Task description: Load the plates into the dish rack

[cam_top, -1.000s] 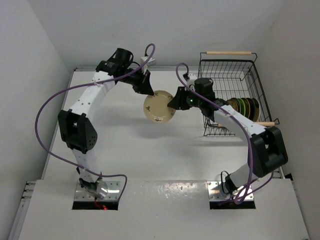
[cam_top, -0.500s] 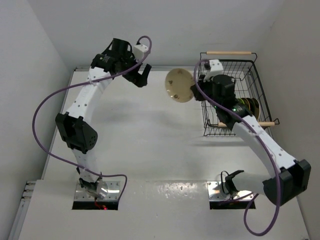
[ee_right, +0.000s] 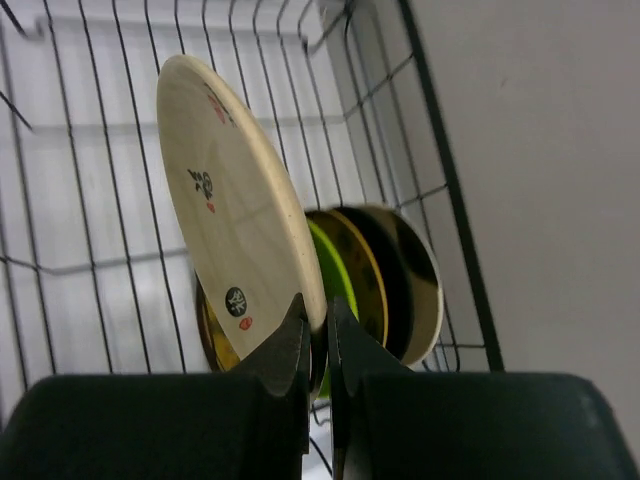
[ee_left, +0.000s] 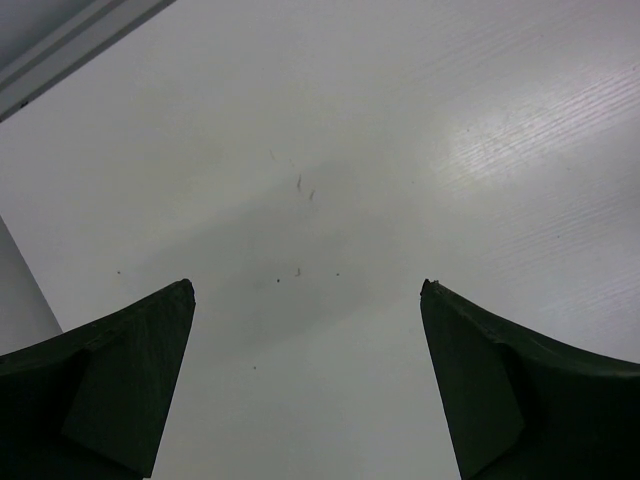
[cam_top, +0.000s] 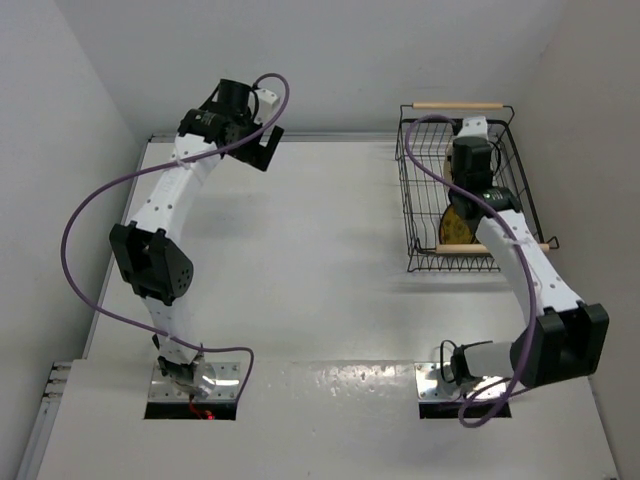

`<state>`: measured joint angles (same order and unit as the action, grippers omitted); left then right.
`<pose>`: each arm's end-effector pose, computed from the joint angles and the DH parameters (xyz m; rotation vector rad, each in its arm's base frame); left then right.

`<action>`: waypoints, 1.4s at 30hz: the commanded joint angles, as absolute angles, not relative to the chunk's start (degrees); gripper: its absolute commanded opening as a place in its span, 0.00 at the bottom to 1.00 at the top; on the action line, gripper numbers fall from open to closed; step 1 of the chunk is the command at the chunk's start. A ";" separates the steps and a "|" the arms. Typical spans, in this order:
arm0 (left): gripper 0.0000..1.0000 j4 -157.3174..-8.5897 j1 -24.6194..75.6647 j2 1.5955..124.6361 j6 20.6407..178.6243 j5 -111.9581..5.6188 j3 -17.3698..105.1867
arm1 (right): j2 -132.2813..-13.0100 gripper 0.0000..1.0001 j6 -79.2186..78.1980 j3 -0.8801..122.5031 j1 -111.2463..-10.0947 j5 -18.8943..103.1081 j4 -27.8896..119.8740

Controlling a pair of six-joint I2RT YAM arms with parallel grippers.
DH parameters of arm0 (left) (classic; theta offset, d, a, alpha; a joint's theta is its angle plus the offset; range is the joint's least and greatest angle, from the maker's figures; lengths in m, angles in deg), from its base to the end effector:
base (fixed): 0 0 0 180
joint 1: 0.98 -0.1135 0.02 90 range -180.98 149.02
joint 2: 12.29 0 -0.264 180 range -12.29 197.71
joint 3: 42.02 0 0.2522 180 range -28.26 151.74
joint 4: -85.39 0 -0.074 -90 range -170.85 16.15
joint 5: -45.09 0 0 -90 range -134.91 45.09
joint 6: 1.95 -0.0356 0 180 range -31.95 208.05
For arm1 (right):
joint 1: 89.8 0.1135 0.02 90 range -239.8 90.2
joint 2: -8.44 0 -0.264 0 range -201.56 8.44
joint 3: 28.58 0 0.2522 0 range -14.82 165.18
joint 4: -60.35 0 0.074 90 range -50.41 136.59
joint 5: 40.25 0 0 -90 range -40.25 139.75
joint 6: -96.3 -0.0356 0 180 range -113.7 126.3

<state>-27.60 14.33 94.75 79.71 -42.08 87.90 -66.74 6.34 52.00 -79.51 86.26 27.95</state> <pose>0.3943 -0.1061 0.3877 0.4555 2.2951 -0.0025 0.2940 0.0319 0.3459 0.2162 1.9704 -0.5320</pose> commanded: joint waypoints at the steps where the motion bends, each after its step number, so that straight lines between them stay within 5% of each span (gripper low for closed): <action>1: 1.00 -28.38 14.40 94.15 80.14 -40.43 87.14 | -69.34 0.00 4.57 50.75 -81.71 81.67 23.66; 18: 1.00 -28.38 13.88 94.15 79.62 -39.37 84.77 | -80.95 0.00 -0.81 50.83 -83.73 77.08 14.17; 23: 1.00 -28.38 13.88 93.62 79.09 -38.84 84.77 | -82.44 0.45 -2.75 55.30 -83.73 76.29 9.94; 30: 1.00 -28.38 13.88 93.62 79.09 -38.23 84.77 | -72.09 0.82 -1.78 57.33 -84.35 74.10 13.10; 32: 1.00 -28.38 13.88 93.62 78.57 -37.70 84.77 | -66.58 1.00 -2.04 57.34 -85.13 72.34 14.42; 36: 1.00 -28.38 13.88 93.09 78.56 -37.00 84.77 | -52.61 1.00 -8.00 51.31 -88.82 60.52 18.19; 42: 1.00 -28.38 13.88 92.04 78.56 -37.00 82.58 | -31.61 1.00 -13.73 35.82 -91.20 59.15 24.09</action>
